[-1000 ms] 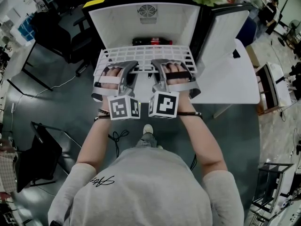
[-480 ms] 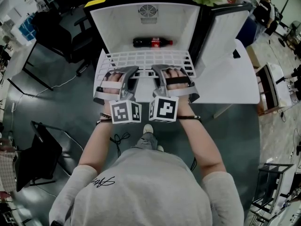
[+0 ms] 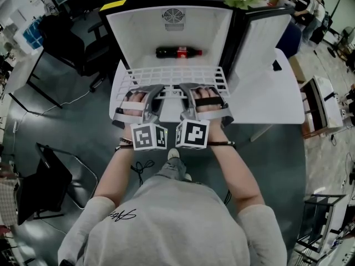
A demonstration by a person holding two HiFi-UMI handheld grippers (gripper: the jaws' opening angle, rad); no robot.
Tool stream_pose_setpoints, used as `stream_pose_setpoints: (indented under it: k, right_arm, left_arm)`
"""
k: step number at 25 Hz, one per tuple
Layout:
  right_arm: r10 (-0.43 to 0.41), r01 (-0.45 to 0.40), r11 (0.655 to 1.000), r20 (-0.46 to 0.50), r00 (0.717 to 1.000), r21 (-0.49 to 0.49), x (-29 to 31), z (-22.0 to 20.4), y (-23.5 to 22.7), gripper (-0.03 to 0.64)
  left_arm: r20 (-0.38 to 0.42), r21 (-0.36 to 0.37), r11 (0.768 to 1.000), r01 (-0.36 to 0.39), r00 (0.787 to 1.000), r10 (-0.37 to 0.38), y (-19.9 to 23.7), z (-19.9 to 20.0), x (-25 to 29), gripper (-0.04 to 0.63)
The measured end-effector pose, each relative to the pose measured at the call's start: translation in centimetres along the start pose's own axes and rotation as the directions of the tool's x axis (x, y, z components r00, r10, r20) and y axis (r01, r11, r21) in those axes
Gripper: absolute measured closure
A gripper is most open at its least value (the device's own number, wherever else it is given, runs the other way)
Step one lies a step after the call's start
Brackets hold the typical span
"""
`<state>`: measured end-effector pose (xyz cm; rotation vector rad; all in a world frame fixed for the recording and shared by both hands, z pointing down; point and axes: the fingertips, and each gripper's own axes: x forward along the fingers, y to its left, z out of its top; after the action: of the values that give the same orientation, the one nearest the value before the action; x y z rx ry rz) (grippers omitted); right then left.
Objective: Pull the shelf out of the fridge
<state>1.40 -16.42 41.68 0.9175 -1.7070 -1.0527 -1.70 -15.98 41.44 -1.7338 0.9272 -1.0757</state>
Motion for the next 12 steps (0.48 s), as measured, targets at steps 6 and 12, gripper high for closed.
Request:
stream_pose_setpoints:
  k: [6,12]
  right_arm:
    - [0.012,-0.012,1.000,0.002,1.000,0.005,-0.4,-0.1,0.8,0.577]
    - [0.017,-0.017,1.000,0.006,1.000,0.003,-0.4,0.2,1.3,0.577]
  left_arm:
    - [-0.005,-0.003,1.000,0.010,1.000,-0.010,-0.9,0.1,-0.3,0.551]
    - [-0.012,-0.005,1.000,0.016,1.000,-0.016,-1.3,-0.2,-0.6,0.551]
